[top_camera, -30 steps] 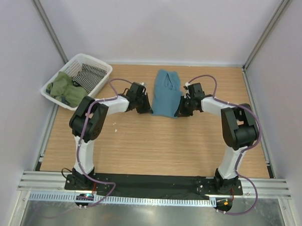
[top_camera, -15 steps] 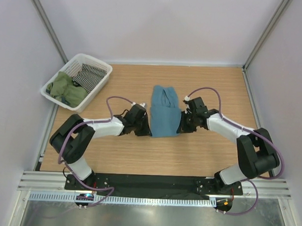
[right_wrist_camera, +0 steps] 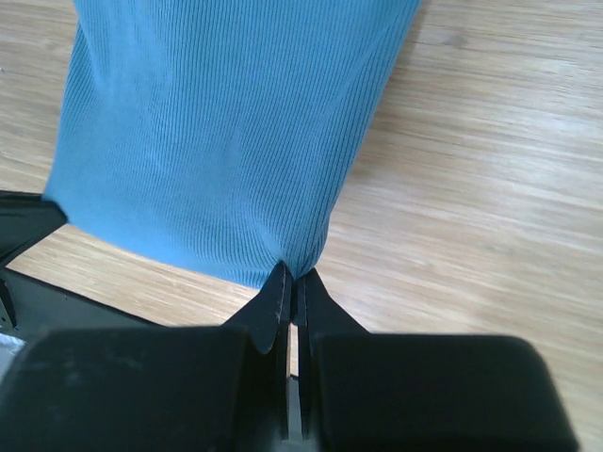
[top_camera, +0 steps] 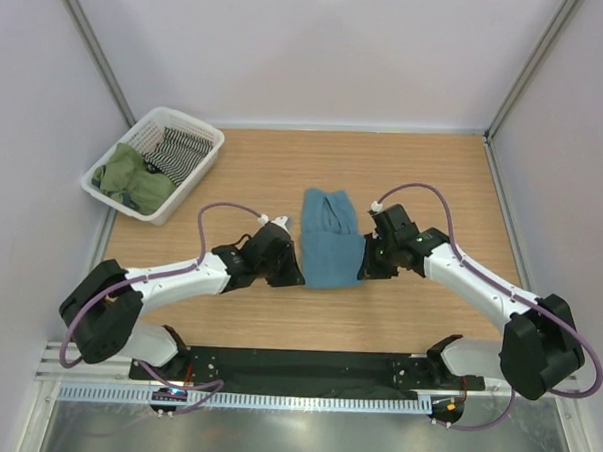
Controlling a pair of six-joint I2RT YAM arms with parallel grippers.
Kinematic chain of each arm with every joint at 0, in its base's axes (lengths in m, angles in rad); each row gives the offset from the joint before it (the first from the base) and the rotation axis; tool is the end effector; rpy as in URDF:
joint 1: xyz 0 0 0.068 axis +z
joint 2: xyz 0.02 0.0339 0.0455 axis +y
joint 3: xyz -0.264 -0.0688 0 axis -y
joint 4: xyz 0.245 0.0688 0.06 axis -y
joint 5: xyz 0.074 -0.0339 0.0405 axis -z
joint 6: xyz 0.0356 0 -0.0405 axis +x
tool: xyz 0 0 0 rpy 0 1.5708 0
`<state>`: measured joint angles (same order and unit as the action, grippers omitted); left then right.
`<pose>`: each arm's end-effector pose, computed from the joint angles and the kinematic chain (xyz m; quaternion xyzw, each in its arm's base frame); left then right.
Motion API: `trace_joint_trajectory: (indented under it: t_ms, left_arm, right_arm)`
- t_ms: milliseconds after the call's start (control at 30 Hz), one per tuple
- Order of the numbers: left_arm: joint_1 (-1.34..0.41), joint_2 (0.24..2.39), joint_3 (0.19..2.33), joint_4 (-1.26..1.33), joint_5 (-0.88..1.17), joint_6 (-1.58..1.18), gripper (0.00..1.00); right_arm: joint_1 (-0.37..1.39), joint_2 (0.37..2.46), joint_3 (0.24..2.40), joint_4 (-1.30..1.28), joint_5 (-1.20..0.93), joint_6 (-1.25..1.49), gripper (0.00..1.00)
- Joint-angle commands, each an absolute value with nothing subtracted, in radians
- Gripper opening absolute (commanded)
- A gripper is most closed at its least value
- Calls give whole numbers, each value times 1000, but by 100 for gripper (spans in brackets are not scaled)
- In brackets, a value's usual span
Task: Fold and stack the tank tops
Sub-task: Fold the tank top
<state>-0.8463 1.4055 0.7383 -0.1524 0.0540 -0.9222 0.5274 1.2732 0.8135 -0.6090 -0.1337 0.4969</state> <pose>0.1847 -0.2116 0.1894 -0.0254 0.9297 -0.2995 0.2130 0.2062 0.1256 0.2152 -0.0313 0.9661 0.1779 0.1844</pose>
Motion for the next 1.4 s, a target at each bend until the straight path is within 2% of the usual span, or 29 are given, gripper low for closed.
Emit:
trace_joint_trajectory:
  t_ms: [0, 167, 433, 667, 967, 1367]
  left_arm:
    - [-848, 1336, 787, -258, 9, -942, 0]
    - [-850, 1319, 886, -371, -37, -920, 1]
    - [-841, 1338, 980, -414, -28, -902, 0]
    - [-822, 1397, 1120, -486, -3, -881, 1]
    - [-761, 1466, 1181, -468, 81, -876, 0]
    - [-773, 1448, 1105, -422, 133, -913, 0]
  right_arm:
    - [534, 1233, 903, -710, -57, 515, 4]
    - [531, 1238, 986, -781, -22, 499, 4]
    - [532, 1296, 1126, -833, 35, 468, 4]
    - [523, 1393, 1242, -856, 72, 443, 4]
    - [486, 1468, 1336, -861, 72, 431, 3]
    - [486, 1327, 1174, -830, 25, 472, 1]
